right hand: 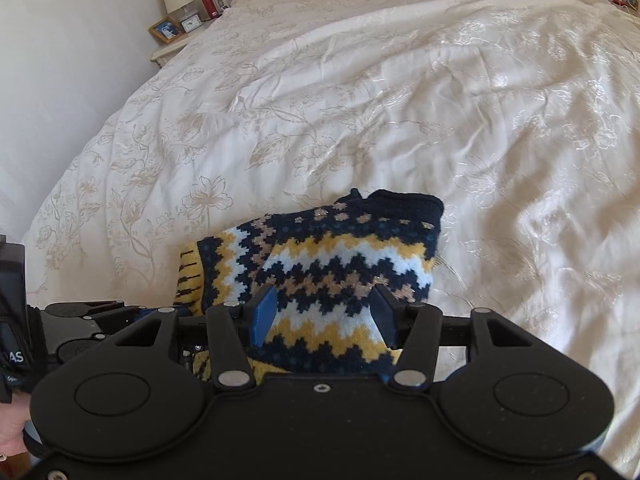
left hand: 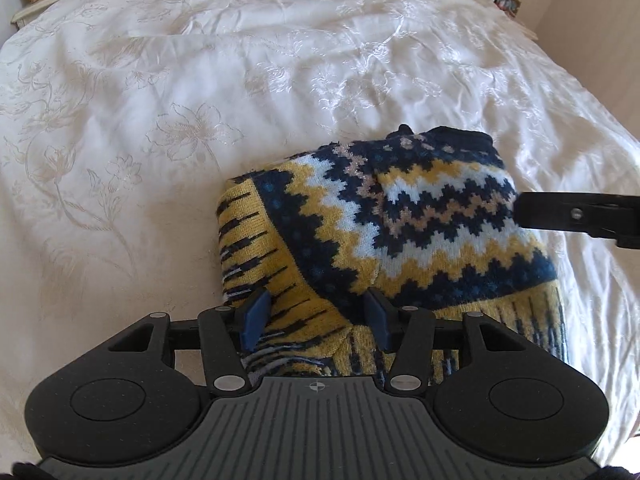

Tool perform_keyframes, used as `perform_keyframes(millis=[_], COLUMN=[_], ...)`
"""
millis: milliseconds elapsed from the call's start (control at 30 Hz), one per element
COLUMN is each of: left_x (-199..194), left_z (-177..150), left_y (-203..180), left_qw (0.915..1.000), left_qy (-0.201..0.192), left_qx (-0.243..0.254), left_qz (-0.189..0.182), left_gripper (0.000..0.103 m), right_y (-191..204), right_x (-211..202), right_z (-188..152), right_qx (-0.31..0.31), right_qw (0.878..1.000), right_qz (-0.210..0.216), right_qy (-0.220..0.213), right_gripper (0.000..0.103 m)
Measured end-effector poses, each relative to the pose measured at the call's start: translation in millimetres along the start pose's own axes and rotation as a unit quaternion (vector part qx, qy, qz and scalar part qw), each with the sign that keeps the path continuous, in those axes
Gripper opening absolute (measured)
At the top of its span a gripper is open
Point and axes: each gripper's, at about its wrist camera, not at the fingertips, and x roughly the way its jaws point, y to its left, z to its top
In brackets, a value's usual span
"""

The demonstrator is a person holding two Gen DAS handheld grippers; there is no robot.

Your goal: Fold small clothes

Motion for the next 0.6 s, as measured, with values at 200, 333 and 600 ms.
perform_keyframes(millis=[200, 333, 600], left_x=[-2.1, -3.4, -11.1], left_z=[-2.3, -2.7, -1.3], left_y=[1.2, 3.1, 1.4], left_qw=[0.9999, 0.9999, 0.9999], left_qy=[0.002, 0.003, 0.008], left_qx=[-0.015, -0.012, -0.003], left_qz=[0.001, 0.001, 0.007], left_gripper=[0.051, 0.051, 0.054], right_y=[-0.1, 3.6, 3.9], right_x=[64.3, 83.1, 50.6], right_z=[8.9, 14.9, 15.0], right_qx=[0.011, 0.002, -0.013], right_qw=[0.998, 0.997, 0.999], right_qz=[0.0, 0.01, 0.002], right_qy=[0.063, 0.074, 0.047], right_gripper=[0.061, 0.071, 0.072])
